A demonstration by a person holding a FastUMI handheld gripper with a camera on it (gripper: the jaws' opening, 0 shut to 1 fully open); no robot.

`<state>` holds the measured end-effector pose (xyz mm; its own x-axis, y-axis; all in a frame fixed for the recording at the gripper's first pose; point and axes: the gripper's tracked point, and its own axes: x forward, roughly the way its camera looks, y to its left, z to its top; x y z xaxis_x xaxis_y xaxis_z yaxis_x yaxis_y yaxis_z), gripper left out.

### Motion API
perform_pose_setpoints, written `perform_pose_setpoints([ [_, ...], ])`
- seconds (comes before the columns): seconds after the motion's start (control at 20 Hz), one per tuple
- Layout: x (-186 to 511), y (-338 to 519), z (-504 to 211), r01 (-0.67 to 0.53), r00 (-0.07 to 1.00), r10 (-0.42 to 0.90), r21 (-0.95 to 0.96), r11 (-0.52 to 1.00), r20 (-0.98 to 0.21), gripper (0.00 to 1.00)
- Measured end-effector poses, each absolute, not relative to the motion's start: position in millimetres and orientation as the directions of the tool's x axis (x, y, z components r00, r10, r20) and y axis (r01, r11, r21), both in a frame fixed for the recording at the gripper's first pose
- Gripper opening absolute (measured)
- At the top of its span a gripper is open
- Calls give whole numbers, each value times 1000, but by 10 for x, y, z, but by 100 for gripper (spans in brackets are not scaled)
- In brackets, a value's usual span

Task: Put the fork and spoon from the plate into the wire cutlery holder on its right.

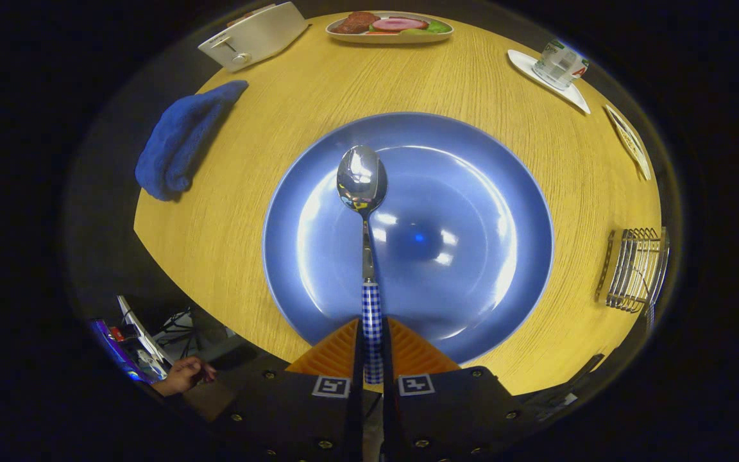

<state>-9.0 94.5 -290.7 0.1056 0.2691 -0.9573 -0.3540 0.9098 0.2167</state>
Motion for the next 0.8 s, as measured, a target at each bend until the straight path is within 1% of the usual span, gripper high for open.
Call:
perform_pose_setpoints([
  [0.15,-92,899,-2918,-403,87,244,190,895,-966,13],
  [0.2,-64,909,-2922,-411,102,245,183,893,-964,13],
  [0.3,-109,875,-2907,-426,94,236,175,888,-967,4],
  [0.45,-81,814,-2861,-464,88,233,168,870,-968,4],
  [0.65,-138,508,-2715,-542,59,145,90,836,-988,4],
  [0.8,-110,294,-2557,-546,60,121,69,835,-991,4],
])
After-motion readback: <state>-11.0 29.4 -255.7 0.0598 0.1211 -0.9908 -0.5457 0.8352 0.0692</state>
